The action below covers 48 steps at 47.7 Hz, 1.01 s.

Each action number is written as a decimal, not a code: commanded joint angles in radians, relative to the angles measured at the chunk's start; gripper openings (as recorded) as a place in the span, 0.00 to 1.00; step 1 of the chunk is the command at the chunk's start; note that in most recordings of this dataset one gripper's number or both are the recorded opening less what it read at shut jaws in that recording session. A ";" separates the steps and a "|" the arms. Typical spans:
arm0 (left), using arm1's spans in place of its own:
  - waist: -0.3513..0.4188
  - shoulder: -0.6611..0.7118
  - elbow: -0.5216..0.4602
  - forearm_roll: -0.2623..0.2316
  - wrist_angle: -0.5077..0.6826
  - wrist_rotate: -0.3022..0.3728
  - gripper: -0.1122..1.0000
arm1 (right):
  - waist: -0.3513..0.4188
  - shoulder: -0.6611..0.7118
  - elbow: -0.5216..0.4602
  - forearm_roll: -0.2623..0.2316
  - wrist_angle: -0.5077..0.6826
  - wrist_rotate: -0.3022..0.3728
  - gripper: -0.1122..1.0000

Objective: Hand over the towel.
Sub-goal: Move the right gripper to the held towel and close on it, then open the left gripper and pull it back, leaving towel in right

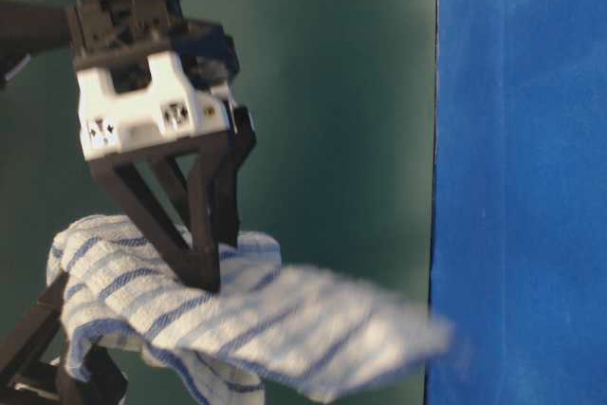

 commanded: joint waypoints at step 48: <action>-0.003 0.035 -0.055 0.002 -0.014 -0.014 0.34 | 0.000 -0.092 0.037 0.002 0.057 -0.020 0.13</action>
